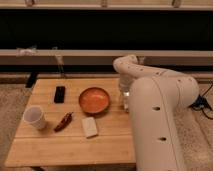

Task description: Place the bottle in the ceramic bowl

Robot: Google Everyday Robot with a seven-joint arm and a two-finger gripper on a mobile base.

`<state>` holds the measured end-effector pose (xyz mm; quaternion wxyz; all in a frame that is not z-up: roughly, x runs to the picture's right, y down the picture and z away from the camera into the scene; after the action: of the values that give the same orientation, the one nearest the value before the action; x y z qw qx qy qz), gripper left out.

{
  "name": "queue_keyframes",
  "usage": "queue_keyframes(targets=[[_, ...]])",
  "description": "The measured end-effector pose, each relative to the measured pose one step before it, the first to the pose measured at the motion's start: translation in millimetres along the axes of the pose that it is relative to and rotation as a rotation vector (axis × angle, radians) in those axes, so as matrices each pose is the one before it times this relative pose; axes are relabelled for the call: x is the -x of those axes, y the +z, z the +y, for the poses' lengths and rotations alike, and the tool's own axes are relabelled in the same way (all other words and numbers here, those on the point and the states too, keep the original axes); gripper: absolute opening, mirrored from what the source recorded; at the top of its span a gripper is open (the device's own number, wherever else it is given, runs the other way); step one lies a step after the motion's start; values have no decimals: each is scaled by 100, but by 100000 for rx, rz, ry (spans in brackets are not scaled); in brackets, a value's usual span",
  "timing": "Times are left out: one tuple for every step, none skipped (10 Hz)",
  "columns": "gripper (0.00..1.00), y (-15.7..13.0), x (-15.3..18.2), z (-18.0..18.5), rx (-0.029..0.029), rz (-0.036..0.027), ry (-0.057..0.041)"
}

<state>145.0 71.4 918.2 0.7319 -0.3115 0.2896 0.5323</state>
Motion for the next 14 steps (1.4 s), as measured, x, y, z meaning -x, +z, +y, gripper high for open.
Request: queue_keyframes(targets=[[80,359,161,-28,728,761,505],[79,413,172,31,294,1134,343],[73,372,6,-161,185,1197,644],[66,218,-21,-121,338,847,516],[54,234,-13,-55,661,1200,771],[44,89,6,-74,884,698,863],[36,-156,-17,-111,888,-22,680],[26,-496,-60,-120,1176,-644,631],[14,-1287,-110,-95,1516,-2115,414],[5,-1296,-62,-17,1393,-2609,21],[1,-1179,-84,165,1095,-2144,-655],[0,-1917,-159,513,2094,-3475,-1894],[0,-1856,-218,769,1914,-3253,-2321],[0,-1390,-46,792,1656,-2880,-2195]])
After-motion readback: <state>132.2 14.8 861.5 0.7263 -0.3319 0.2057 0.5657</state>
